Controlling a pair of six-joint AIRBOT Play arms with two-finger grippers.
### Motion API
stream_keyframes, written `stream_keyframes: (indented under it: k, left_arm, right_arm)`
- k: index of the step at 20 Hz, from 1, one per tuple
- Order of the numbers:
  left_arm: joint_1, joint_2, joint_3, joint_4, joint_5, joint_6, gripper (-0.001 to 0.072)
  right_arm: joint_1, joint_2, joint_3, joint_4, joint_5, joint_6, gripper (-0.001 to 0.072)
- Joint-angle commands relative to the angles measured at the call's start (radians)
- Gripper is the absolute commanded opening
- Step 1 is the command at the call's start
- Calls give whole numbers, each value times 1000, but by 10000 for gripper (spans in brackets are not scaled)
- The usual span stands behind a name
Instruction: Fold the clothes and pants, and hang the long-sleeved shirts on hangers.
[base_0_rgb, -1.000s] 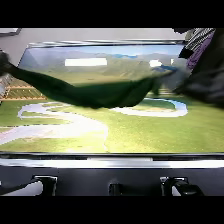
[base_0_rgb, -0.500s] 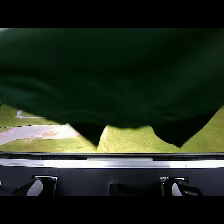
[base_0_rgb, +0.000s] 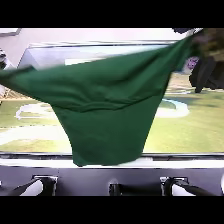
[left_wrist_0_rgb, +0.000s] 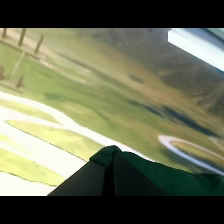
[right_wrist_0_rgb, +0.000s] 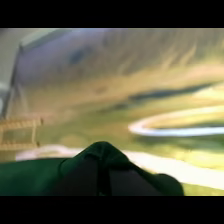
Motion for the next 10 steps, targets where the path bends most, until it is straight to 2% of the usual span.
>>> stream_keyframes:
  k: [1, 4, 7, 10]
  left_arm:
    - [-107, -212, -163, -21, 130, 54, 16]
    - [-158, -409, -181, -23, 230, 53, 16]
    - [-187, -536, -180, -23, 277, 54, 16]
    - [-203, -594, -180, -25, 277, 70, 16]
  right_arm:
    - [157, -332, 2, -67, -11, -61, 29]
    - [213, -551, 2, -75, -108, -40, 29]
    - [219, -671, 2, 21, -196, -26, 29]
    - [216, -690, 2, 22, -236, -37, 99]
